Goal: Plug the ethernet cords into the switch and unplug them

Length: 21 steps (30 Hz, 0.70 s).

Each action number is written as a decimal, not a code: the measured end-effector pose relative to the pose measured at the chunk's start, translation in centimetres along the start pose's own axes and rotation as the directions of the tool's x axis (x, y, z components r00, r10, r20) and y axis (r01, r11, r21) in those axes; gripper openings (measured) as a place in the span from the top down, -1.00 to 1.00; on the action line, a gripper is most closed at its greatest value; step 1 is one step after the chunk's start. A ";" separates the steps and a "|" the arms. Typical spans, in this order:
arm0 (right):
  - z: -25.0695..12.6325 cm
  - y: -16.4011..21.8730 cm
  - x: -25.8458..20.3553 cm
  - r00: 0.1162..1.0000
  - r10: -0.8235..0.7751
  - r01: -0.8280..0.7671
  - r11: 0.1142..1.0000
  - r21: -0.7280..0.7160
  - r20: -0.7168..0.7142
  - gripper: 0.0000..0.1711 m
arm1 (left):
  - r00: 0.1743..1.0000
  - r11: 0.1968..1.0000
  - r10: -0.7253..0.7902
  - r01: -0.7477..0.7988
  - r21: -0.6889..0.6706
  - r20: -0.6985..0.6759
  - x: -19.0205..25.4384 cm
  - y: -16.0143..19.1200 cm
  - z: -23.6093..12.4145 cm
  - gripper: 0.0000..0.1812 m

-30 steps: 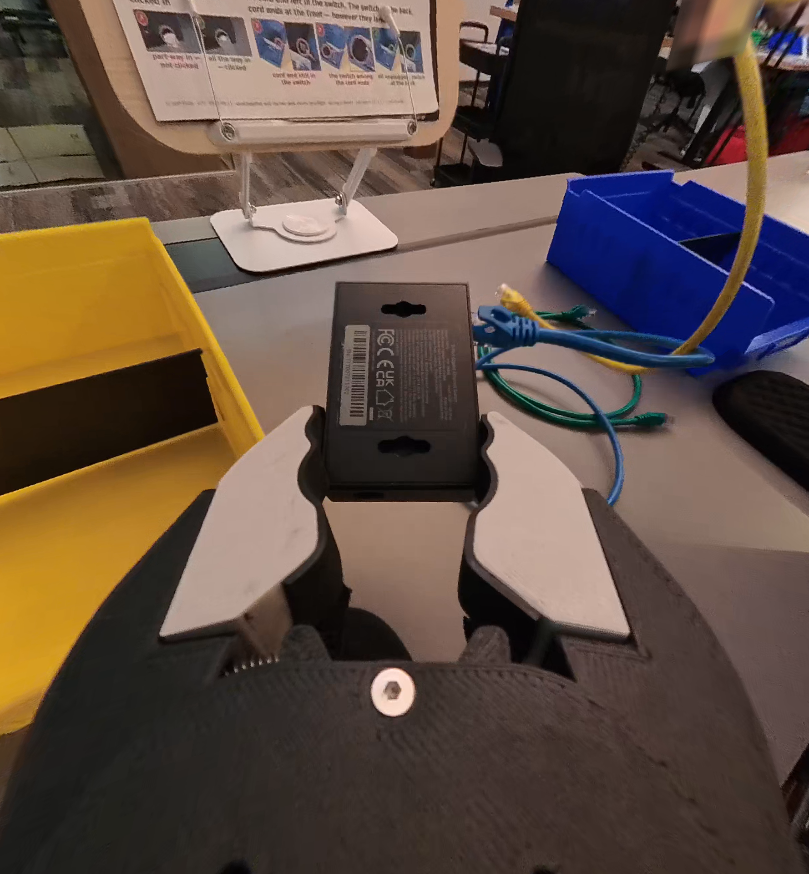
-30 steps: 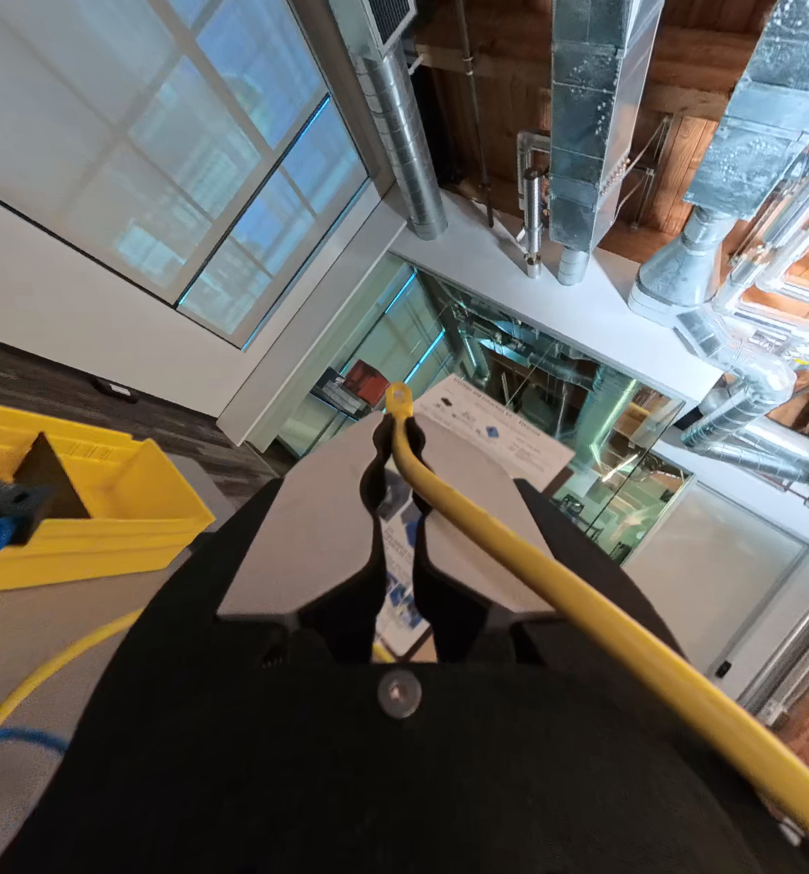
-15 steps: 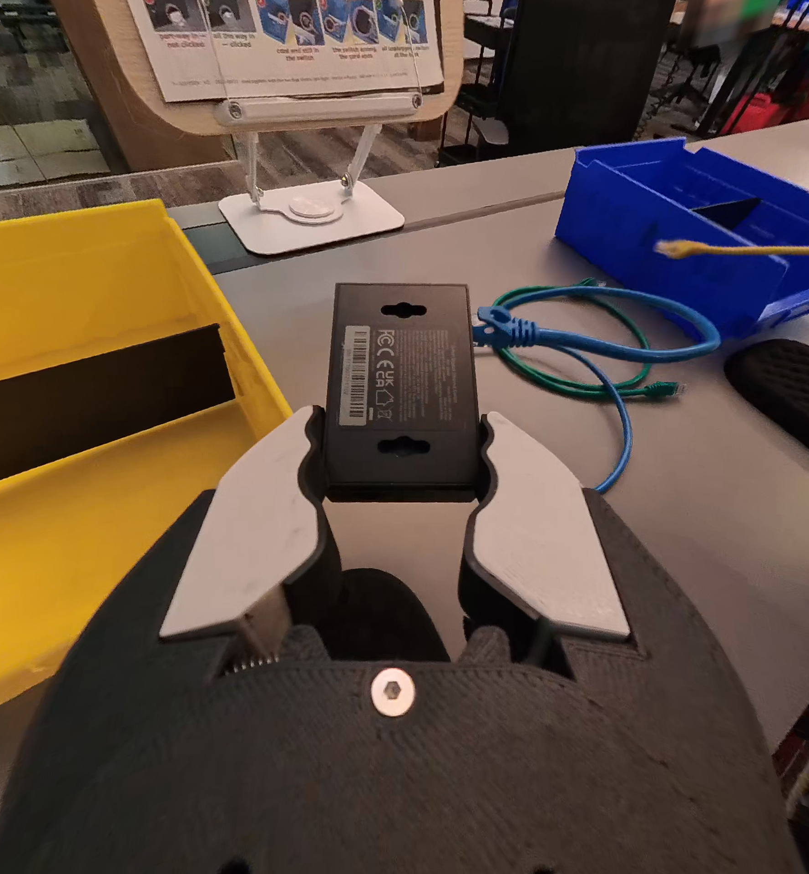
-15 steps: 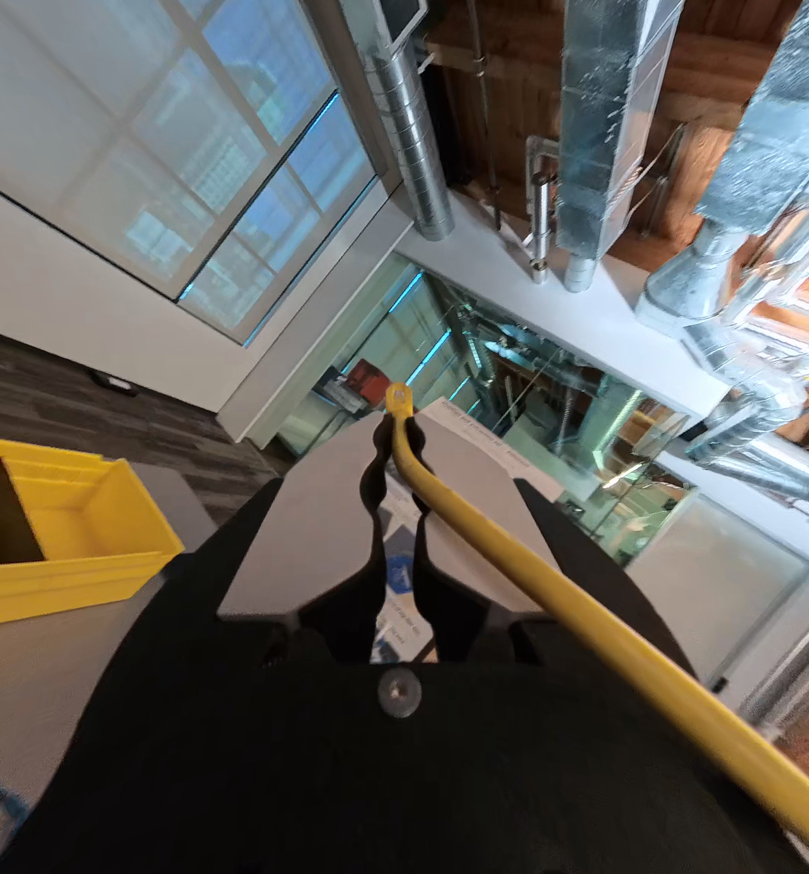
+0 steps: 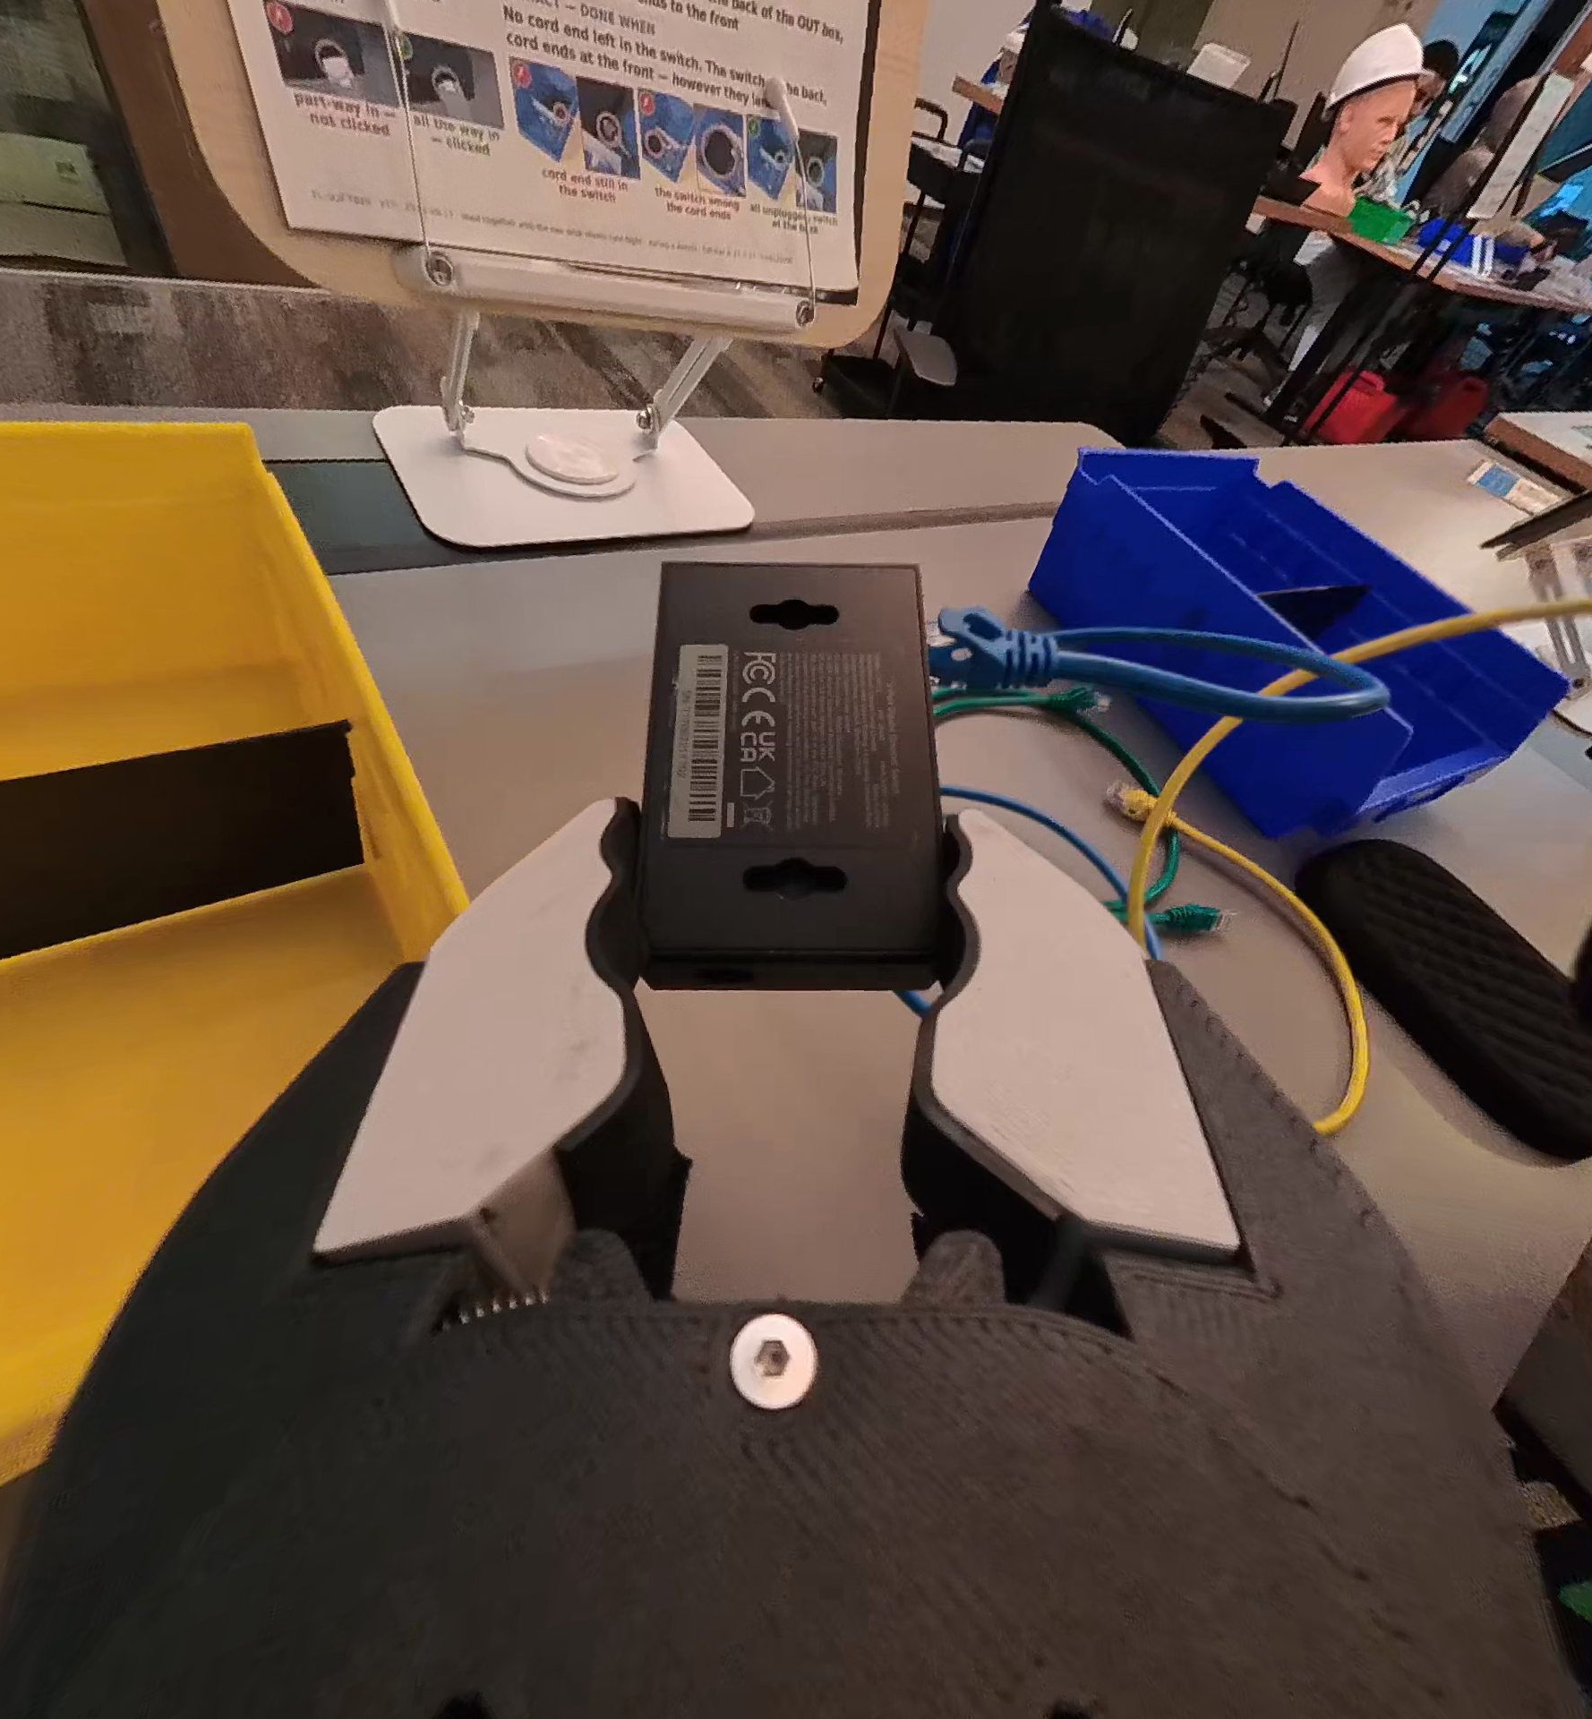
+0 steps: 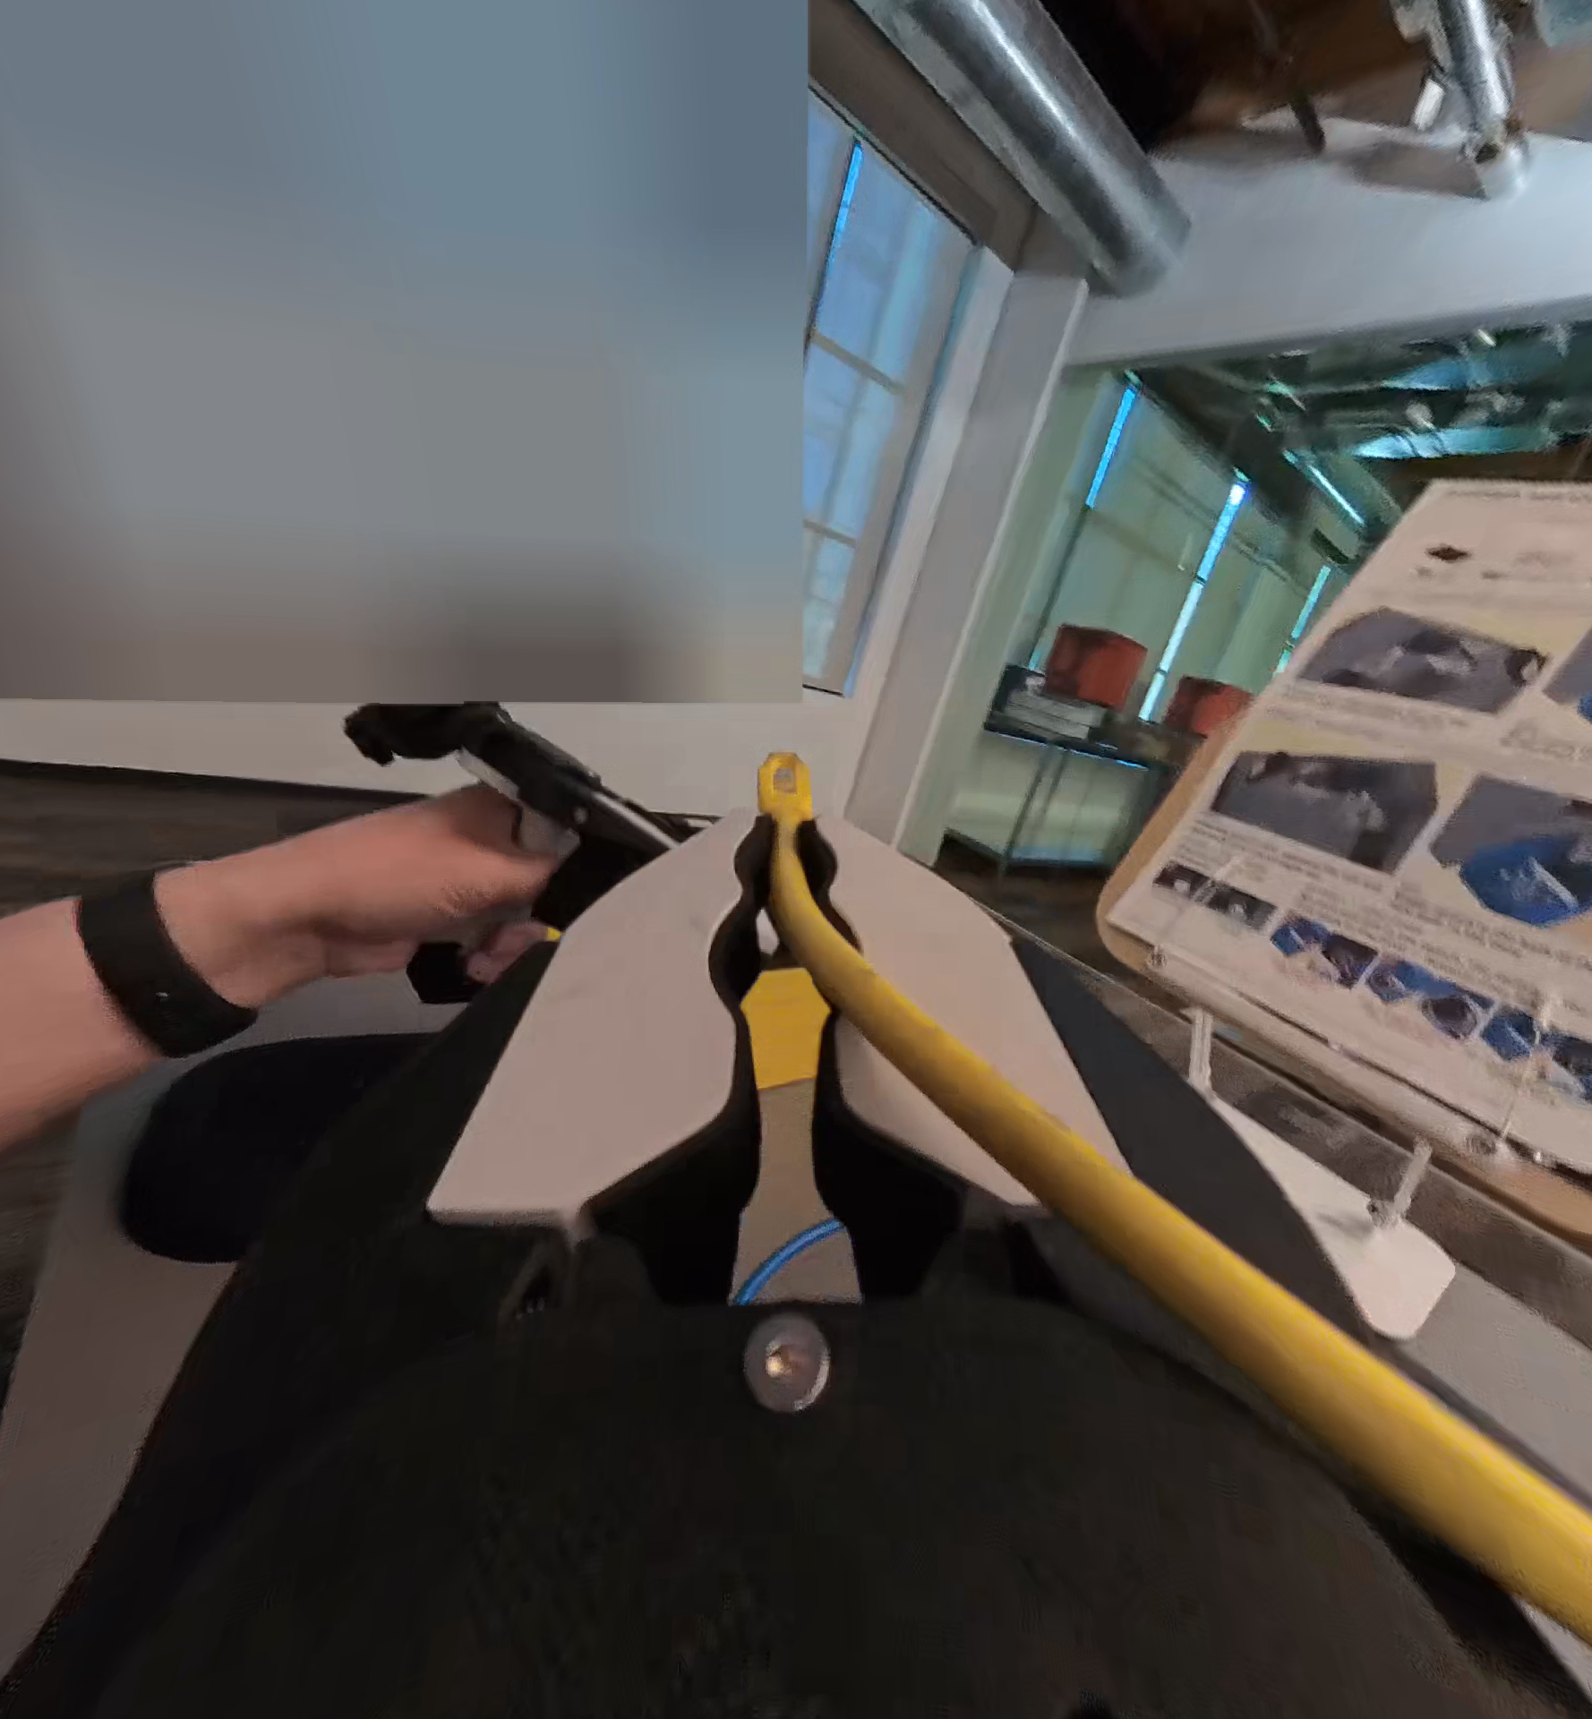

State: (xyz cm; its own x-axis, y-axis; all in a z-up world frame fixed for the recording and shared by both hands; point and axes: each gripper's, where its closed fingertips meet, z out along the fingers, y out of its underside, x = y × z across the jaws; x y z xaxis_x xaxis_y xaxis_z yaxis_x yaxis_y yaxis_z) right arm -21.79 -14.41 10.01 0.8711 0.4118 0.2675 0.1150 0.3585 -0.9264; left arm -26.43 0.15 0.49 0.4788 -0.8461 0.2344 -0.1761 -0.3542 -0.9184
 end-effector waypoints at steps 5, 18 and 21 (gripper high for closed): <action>2.0 4.6 -0.6 0.999 0.039 -0.039 0.997 -0.063 -0.011 0.92 | 1.000 1.000 0.014 -0.014 0.018 -0.004 0.5 -0.9 -0.1 0.34; 4.6 6.6 0.8 0.986 -0.166 0.164 0.984 -0.063 -0.033 0.93 | 0.996 0.996 0.085 -0.086 0.016 0.016 2.0 -1.6 -0.9 0.34; 4.8 6.9 1.0 0.980 -0.197 0.194 0.978 -0.072 -0.040 0.93 | 0.996 0.996 0.088 -0.088 0.020 0.012 2.3 -1.6 -0.8 0.34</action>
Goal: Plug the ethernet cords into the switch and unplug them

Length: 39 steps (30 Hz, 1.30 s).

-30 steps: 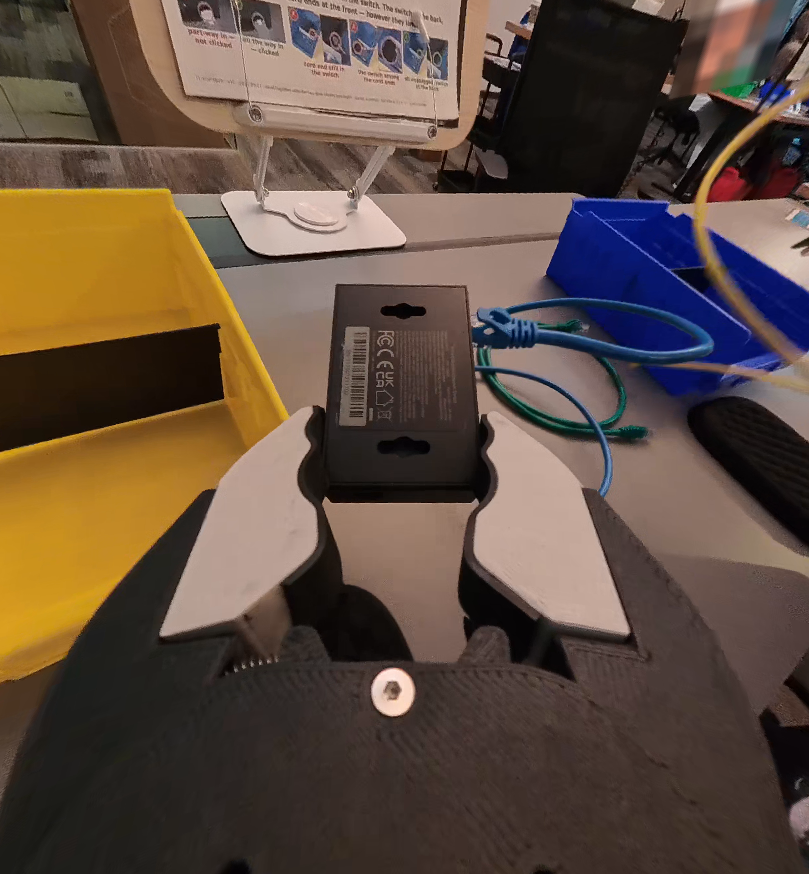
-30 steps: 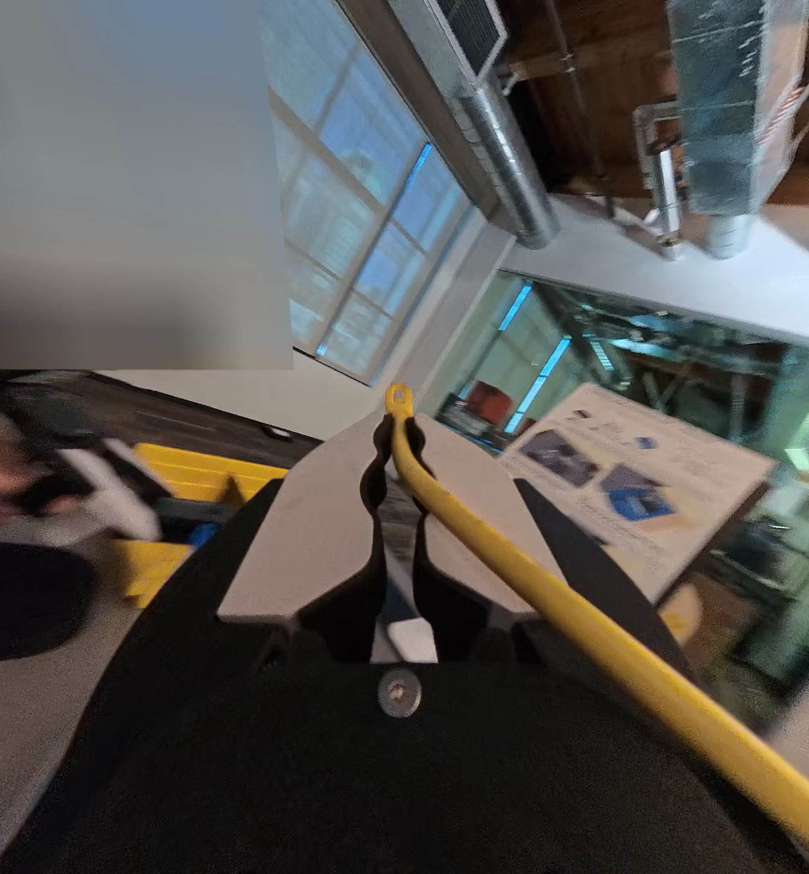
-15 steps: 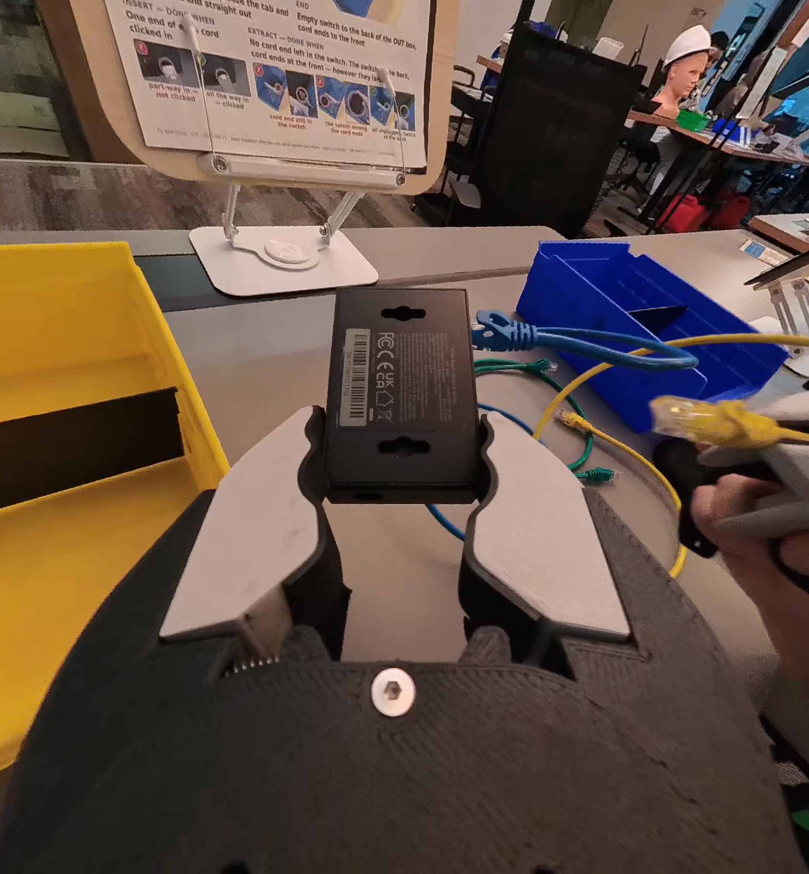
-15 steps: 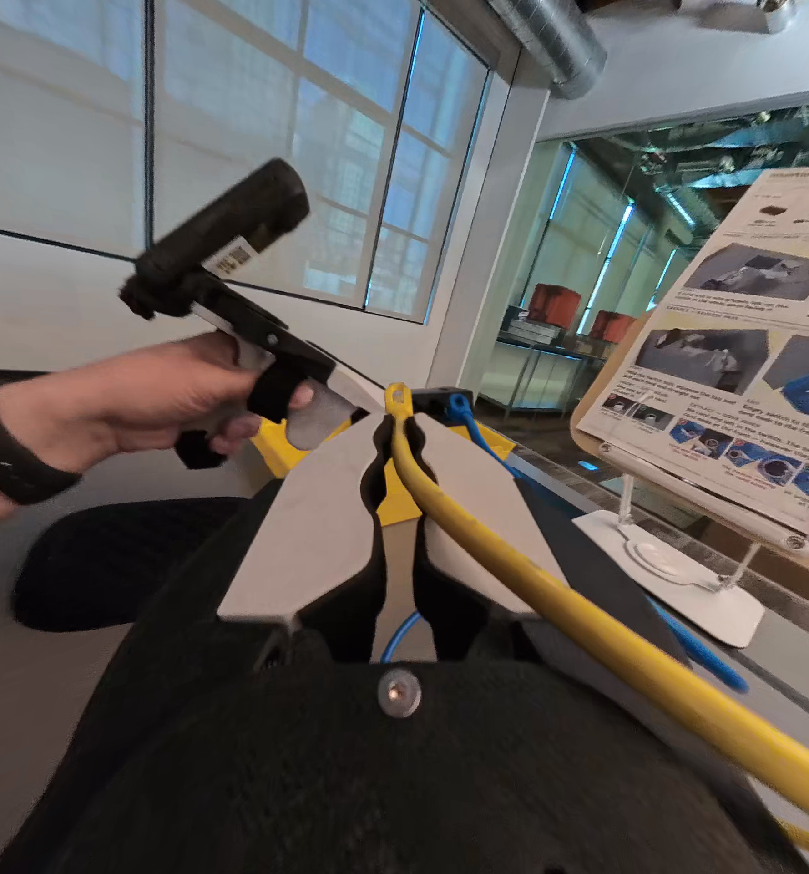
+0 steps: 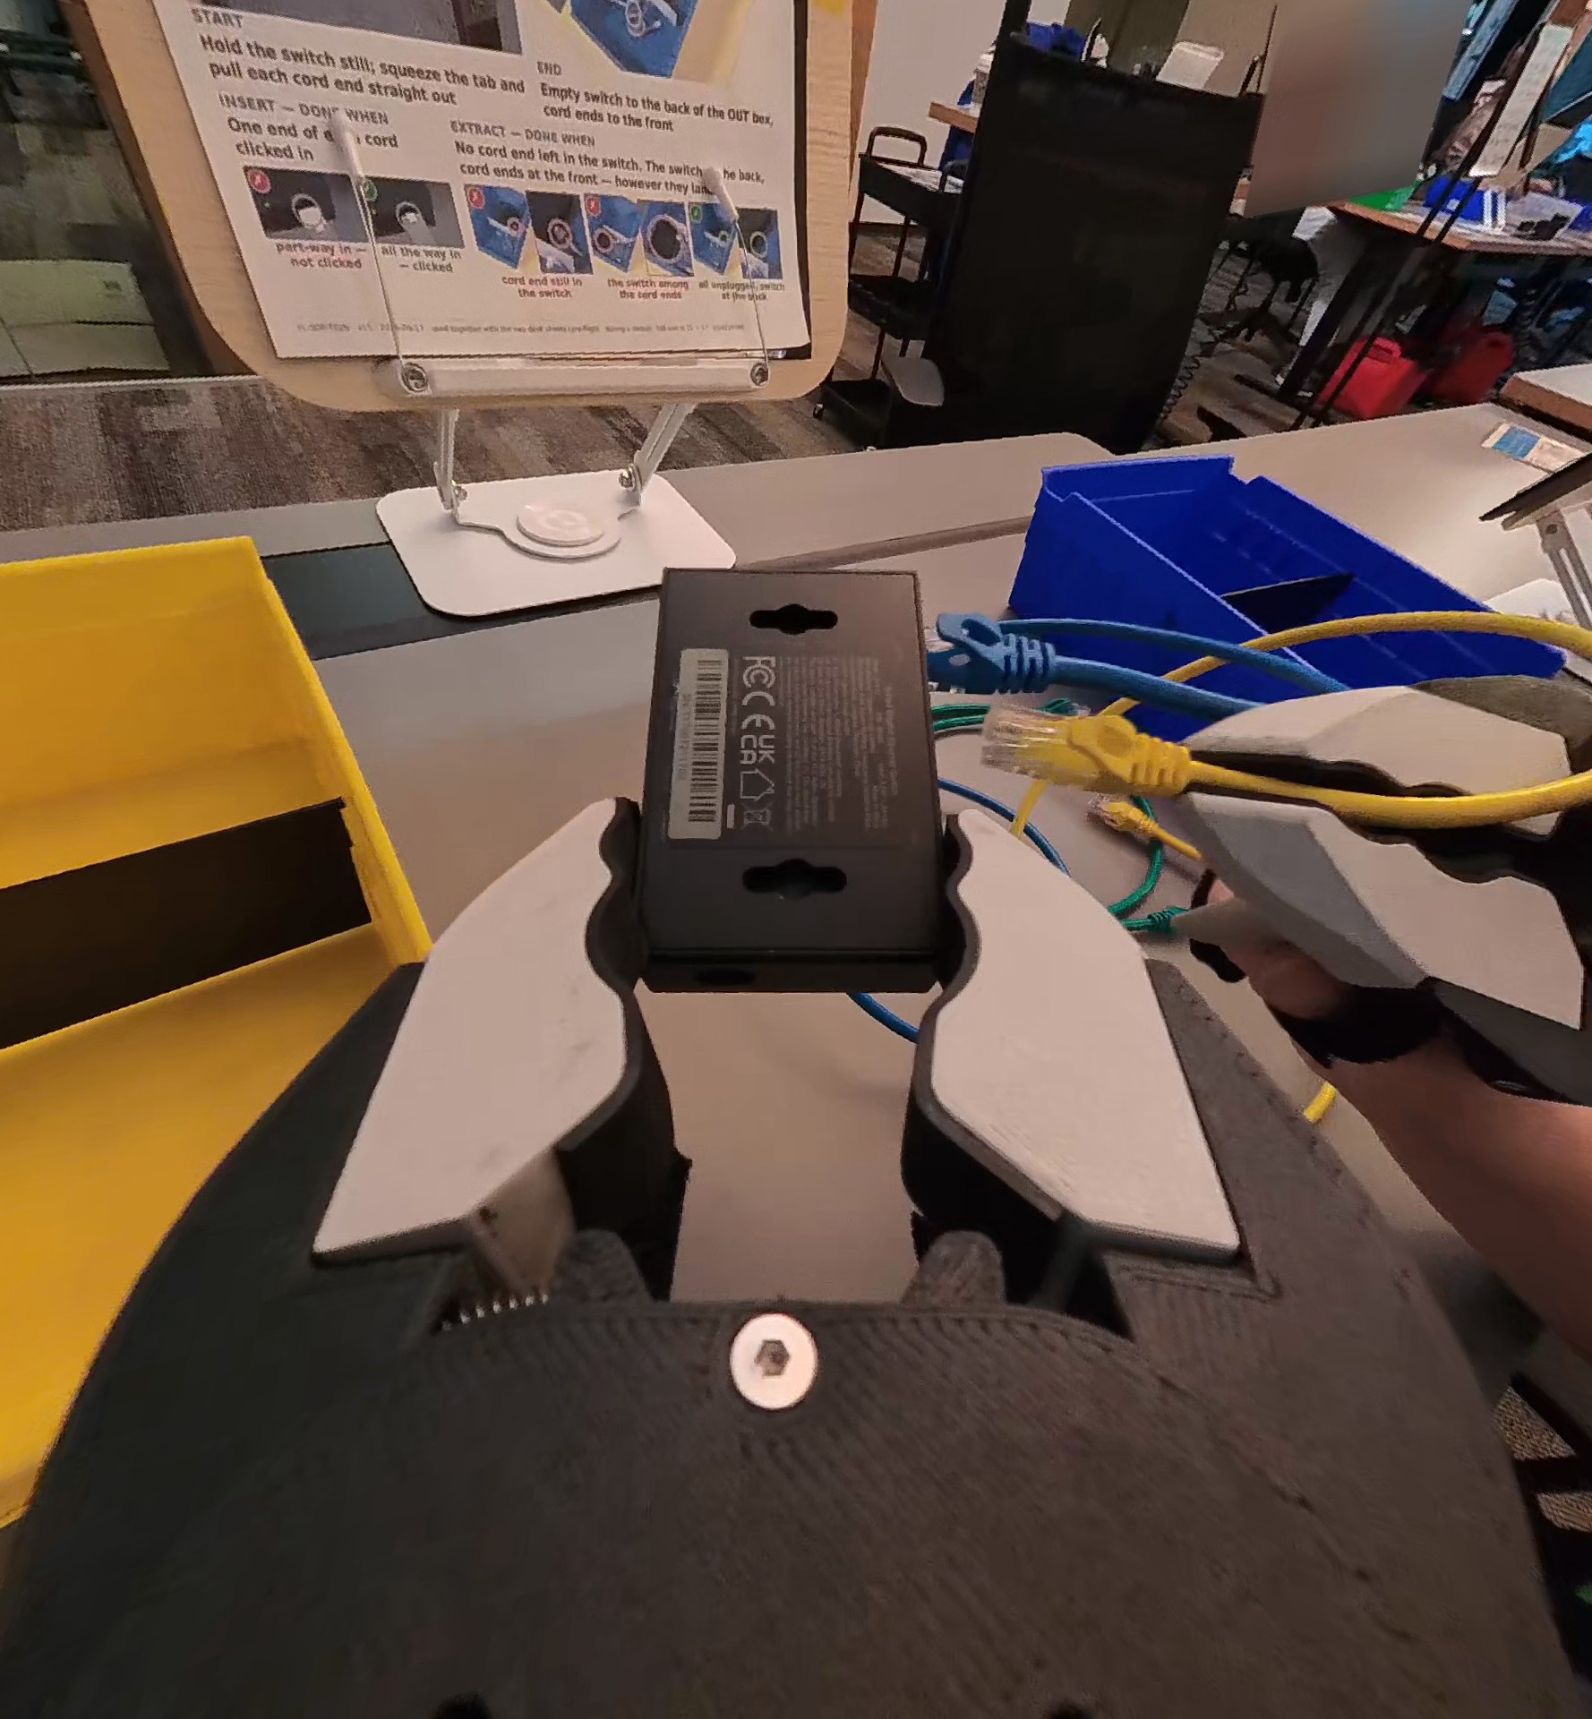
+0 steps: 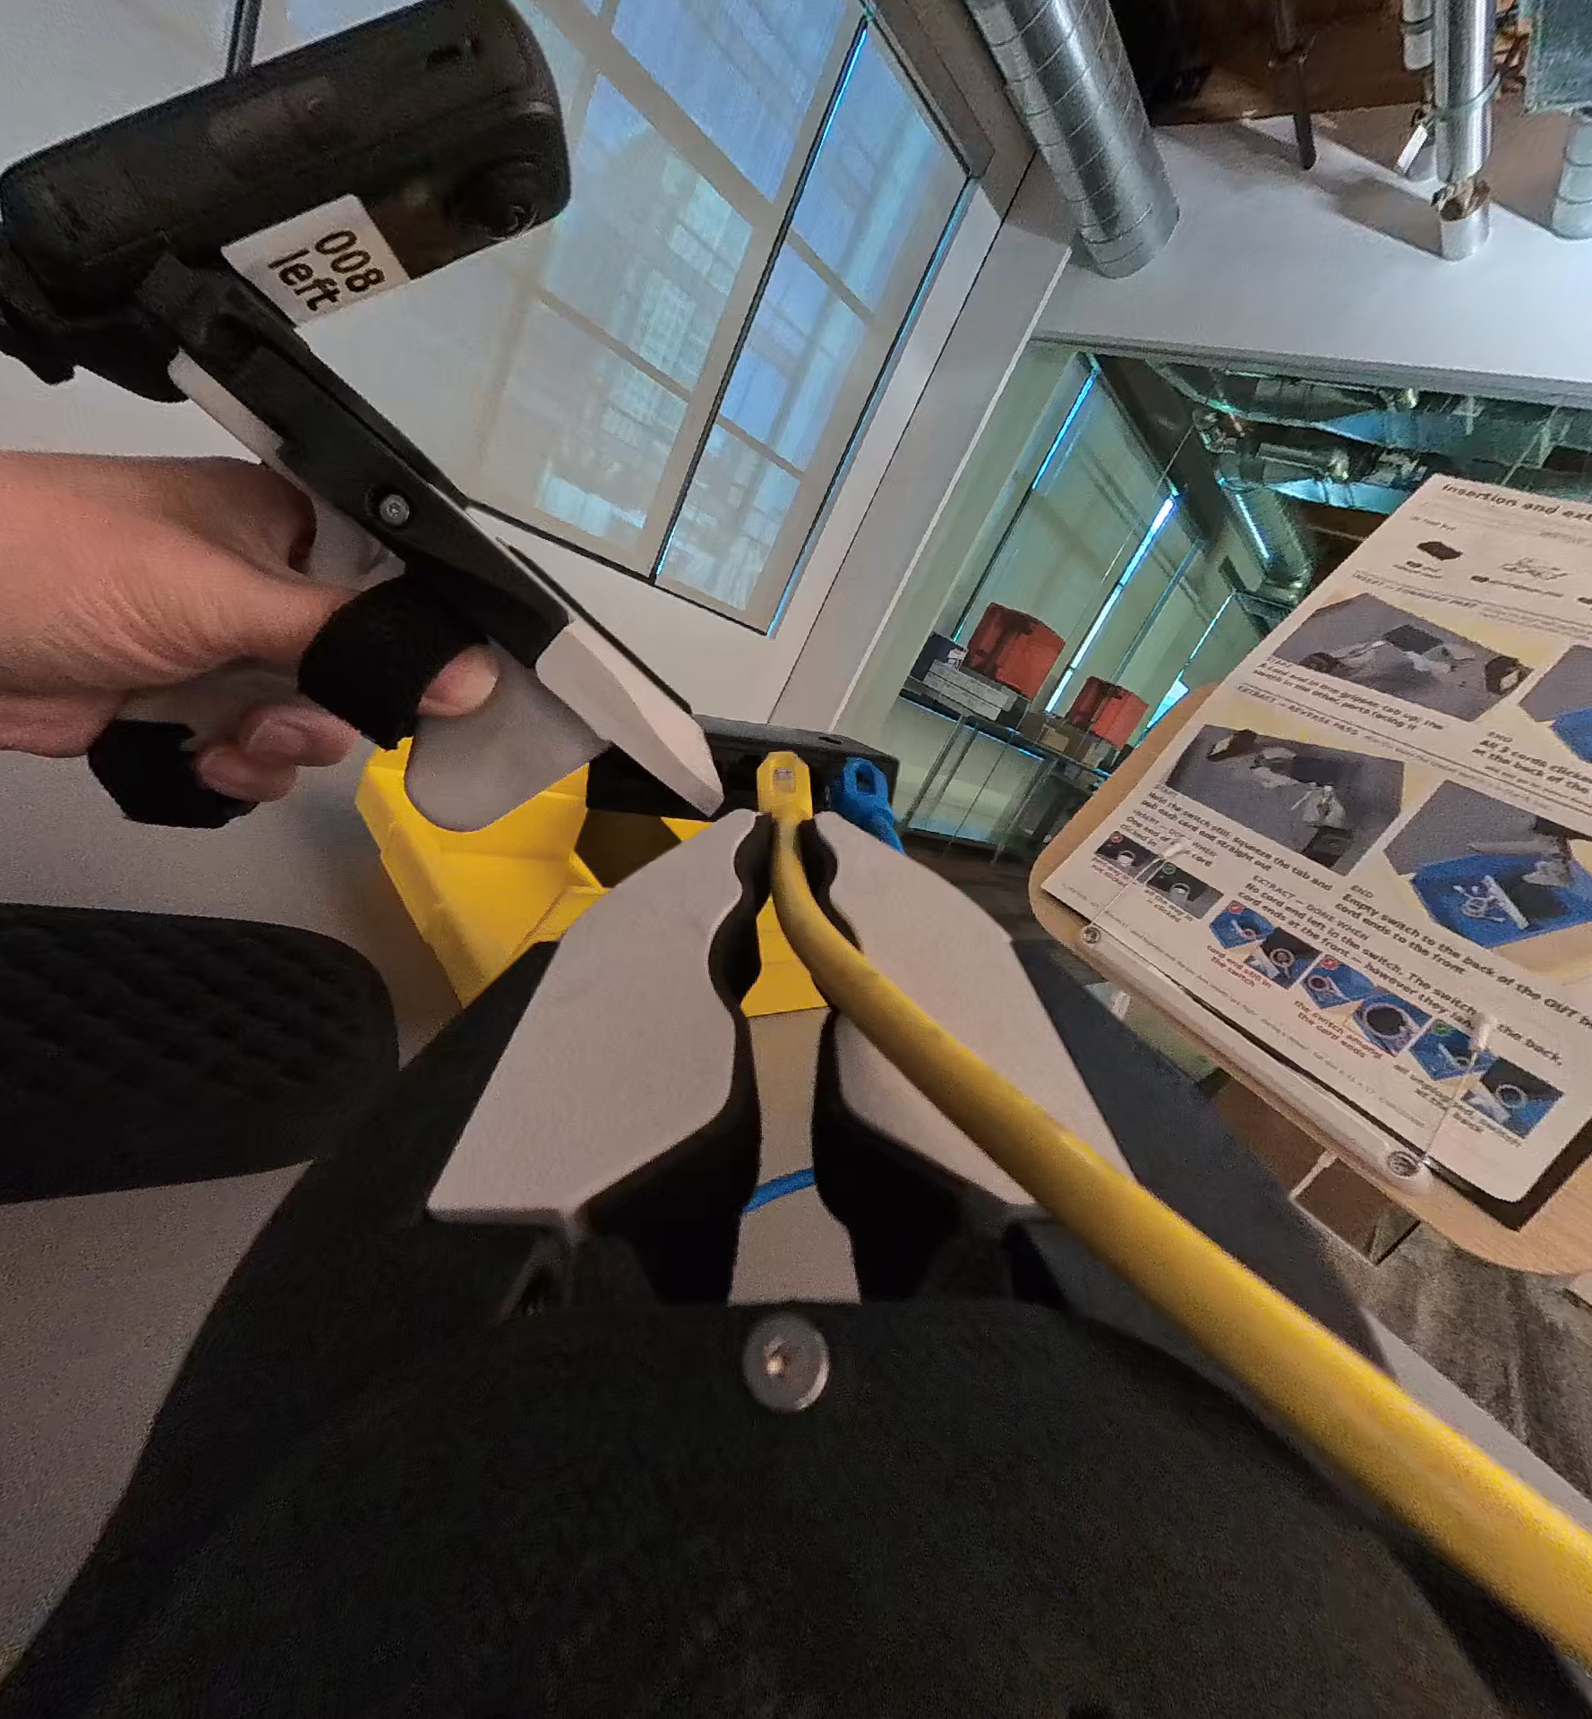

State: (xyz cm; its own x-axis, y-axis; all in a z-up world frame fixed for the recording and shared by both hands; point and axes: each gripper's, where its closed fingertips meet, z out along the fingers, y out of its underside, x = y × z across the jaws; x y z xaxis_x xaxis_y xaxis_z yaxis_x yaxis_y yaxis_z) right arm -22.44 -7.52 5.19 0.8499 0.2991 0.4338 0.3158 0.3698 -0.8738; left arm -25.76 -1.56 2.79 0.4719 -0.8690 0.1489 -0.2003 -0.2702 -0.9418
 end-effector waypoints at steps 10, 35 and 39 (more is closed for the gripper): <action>0.3 0.2 0.7 0.999 -0.029 0.029 1.000 0.003 -0.040 0.93 | 1.000 1.000 0.006 -0.006 0.025 0.005 0.3 -0.2 0.1 0.34; 0.3 -0.8 0.6 0.998 0.062 -0.063 0.993 0.101 0.020 0.92 | 0.996 0.994 -0.041 0.049 0.093 -0.084 1.2 -1.0 -0.6 0.34; 0.2 -0.4 1.0 0.999 0.040 -0.039 0.996 0.078 -0.012 0.93 | 0.998 0.995 -0.012 0.018 0.095 -0.066 1.2 -1.0 -0.5 0.34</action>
